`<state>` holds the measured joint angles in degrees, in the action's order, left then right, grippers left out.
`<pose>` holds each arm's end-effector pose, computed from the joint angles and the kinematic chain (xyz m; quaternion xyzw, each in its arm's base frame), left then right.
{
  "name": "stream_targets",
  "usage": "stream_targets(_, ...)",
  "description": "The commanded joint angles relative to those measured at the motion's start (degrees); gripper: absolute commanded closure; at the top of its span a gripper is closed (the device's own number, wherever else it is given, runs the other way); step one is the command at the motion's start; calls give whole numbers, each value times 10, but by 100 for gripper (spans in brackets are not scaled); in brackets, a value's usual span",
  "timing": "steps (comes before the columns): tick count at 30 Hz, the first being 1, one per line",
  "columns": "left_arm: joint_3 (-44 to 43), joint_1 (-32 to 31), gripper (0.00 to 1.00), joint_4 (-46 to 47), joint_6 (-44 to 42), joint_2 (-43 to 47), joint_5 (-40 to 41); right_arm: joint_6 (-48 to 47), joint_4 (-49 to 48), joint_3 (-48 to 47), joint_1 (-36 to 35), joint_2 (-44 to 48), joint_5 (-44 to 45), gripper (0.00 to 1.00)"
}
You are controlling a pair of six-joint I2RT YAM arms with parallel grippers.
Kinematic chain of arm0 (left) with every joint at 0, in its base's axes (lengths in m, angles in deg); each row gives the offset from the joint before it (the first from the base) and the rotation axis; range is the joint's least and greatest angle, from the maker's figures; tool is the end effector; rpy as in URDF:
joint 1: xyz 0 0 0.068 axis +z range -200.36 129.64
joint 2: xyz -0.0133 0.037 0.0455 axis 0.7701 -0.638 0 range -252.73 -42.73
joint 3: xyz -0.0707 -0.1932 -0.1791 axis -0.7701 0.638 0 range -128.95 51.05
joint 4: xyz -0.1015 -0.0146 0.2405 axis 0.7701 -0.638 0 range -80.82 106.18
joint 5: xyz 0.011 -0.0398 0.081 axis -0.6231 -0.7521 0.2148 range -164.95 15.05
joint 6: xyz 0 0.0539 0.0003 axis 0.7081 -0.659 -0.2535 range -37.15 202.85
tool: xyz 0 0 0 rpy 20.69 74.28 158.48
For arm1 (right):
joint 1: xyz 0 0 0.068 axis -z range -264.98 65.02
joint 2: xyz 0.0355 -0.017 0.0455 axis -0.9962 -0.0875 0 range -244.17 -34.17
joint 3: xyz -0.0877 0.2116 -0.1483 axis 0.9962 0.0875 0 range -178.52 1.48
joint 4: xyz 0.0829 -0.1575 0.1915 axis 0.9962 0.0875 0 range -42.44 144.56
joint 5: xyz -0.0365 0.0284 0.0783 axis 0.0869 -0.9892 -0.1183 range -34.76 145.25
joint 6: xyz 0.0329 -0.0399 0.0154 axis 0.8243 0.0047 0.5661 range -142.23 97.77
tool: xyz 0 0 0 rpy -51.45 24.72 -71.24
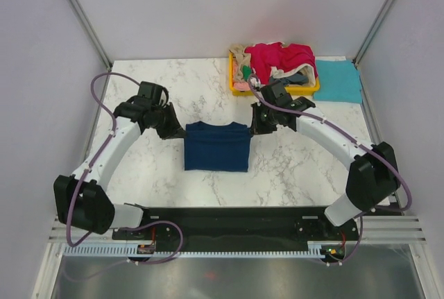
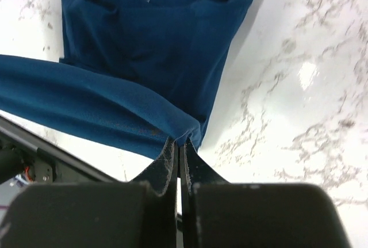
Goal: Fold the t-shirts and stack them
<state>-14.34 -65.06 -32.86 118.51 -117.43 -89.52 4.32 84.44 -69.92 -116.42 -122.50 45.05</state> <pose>0.2480 -0.0743 0.2953 -0.1396 0.9447 -0.2254 0.1929 0.2771 0.1767 0.2754 -0.0679 0.9448 0.2238 0.2296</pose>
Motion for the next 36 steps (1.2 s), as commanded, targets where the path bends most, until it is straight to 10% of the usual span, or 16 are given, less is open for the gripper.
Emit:
stream_targets(1,-51,22,98,29,-51,-54,6,-40,0,-44,24,-40,21,100)
stream_targets(18,-296,85,94,29,-57,-445,-49,-68,-23,-242,77,-317,16,90)
stream_targets(20,-351,89,84,18,-65,-471,-77,-66,-16,-270,84,-333,18,56)
stream_targets(22,-405,89,51,-8,-74,-504,-99,-64,-5,-284,94,-336,27,34)
stream_targets(28,-575,78,20,-75,-107,-473,-89,-59,12,-306,101,-260,45,21)
stream_targets(32,-493,63,21,-77,-111,-377,-10,-43,-20,-230,79,-182,11,21)
stream_targets(36,-271,42,33,29,-81,-269,-23,-40,-101,-153,8,-143,-130,47)
